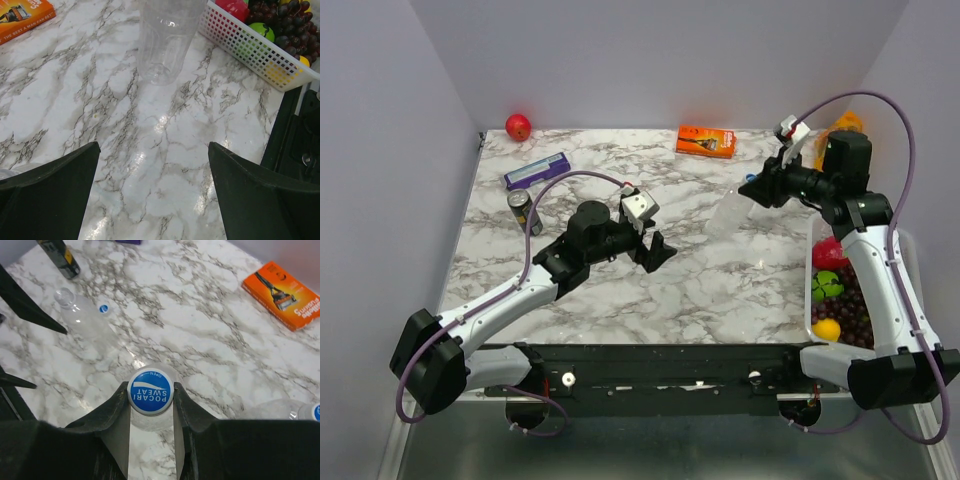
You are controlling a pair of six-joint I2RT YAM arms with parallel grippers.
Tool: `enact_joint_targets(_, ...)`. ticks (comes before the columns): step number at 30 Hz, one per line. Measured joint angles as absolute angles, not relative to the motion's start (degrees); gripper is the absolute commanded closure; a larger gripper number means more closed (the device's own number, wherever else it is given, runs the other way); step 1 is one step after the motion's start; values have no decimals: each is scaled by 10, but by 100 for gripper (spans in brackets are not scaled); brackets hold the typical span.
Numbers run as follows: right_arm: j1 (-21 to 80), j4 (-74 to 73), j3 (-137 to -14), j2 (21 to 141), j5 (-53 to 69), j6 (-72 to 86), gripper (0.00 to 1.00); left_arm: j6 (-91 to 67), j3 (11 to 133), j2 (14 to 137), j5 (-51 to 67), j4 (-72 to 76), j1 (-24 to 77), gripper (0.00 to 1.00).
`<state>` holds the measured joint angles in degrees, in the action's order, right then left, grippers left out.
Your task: Screw on the bottle caps
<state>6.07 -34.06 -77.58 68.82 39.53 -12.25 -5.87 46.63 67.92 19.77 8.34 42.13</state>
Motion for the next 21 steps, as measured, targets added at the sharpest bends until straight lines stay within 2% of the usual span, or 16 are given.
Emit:
enact_joint_targets(8,44,-324,-670,679,376,-178,96,-53,468,680,213,71,421,1)
enact_joint_targets(21,44,-231,-585,684,338,-216,91,-19,516,693,231,26,421,2)
